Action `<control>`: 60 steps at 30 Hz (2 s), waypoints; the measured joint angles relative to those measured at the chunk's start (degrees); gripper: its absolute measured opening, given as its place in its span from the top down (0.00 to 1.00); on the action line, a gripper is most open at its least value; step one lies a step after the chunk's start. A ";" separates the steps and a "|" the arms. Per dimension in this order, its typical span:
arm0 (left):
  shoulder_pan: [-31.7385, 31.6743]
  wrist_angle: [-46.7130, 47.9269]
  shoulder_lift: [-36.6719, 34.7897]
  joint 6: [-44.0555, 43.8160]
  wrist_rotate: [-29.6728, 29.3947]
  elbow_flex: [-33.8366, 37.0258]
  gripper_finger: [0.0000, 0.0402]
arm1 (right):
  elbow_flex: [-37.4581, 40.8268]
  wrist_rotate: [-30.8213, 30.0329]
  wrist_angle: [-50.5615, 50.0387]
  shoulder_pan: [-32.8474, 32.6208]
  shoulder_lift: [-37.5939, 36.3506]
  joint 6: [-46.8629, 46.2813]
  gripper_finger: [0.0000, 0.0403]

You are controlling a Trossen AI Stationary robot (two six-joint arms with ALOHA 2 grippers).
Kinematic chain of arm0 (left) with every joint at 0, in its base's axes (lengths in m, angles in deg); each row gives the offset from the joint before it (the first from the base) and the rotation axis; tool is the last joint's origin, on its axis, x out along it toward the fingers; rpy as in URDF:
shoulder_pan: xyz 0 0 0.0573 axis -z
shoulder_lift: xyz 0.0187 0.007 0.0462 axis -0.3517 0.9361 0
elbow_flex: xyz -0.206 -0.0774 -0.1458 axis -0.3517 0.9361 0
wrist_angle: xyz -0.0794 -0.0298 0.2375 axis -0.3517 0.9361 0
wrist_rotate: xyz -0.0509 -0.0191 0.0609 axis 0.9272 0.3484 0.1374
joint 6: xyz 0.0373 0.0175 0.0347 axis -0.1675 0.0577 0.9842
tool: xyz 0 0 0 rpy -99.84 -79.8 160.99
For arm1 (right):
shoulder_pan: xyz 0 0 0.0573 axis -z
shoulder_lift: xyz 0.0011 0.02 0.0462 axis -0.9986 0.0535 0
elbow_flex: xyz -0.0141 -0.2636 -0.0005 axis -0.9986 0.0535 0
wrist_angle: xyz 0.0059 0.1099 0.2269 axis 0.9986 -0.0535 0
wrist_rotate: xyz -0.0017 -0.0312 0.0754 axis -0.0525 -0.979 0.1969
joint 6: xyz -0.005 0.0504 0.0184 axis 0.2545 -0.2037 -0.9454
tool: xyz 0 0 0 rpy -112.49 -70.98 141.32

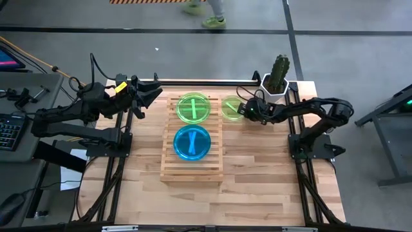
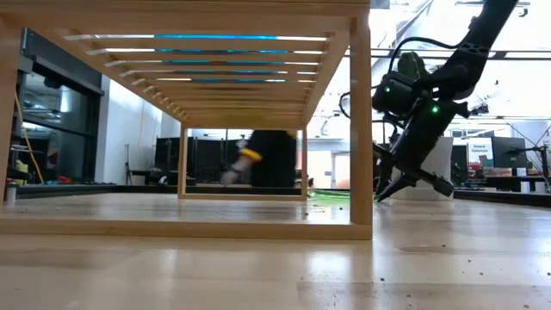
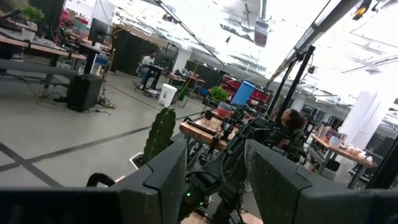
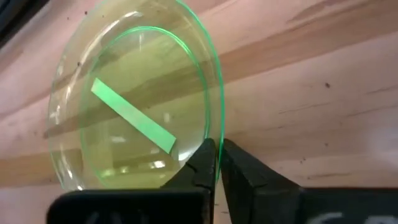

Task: Place and stack plates onto a shelf
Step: Stack the green plate on top of the green plate on the shelf

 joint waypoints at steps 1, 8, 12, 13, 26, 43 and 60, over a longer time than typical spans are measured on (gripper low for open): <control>-0.01 0.00 0.02 0.00 0.00 0.00 0.62 | 0.00 -0.10 -0.32 -0.09 -0.63 0.67 0.96; -0.02 0.04 0.00 0.02 0.00 0.00 0.62 | 0.22 -3.02 -7.42 0.02 -10.32 5.66 1.00; -0.01 0.09 0.00 0.02 0.00 -0.02 0.62 | 0.22 -3.56 -12.80 -0.12 -18.89 9.72 1.00; 0.00 0.09 0.01 0.02 0.01 -0.02 0.62 | 0.22 -3.75 -14.79 -0.37 -21.31 10.70 1.00; -0.02 0.13 0.00 0.02 0.00 -0.02 0.62 | 0.15 -10.70 -30.78 -8.60 -49.83 10.90 1.00; 0.00 0.11 0.02 0.04 -0.02 -0.02 0.62 | -9.24 -12.29 1.38 -13.85 -39.04 18.36 1.00; 0.00 0.11 0.00 0.04 -0.02 -0.02 0.62 | -37.48 0.84 -12.63 -13.85 -13.97 35.22 1.00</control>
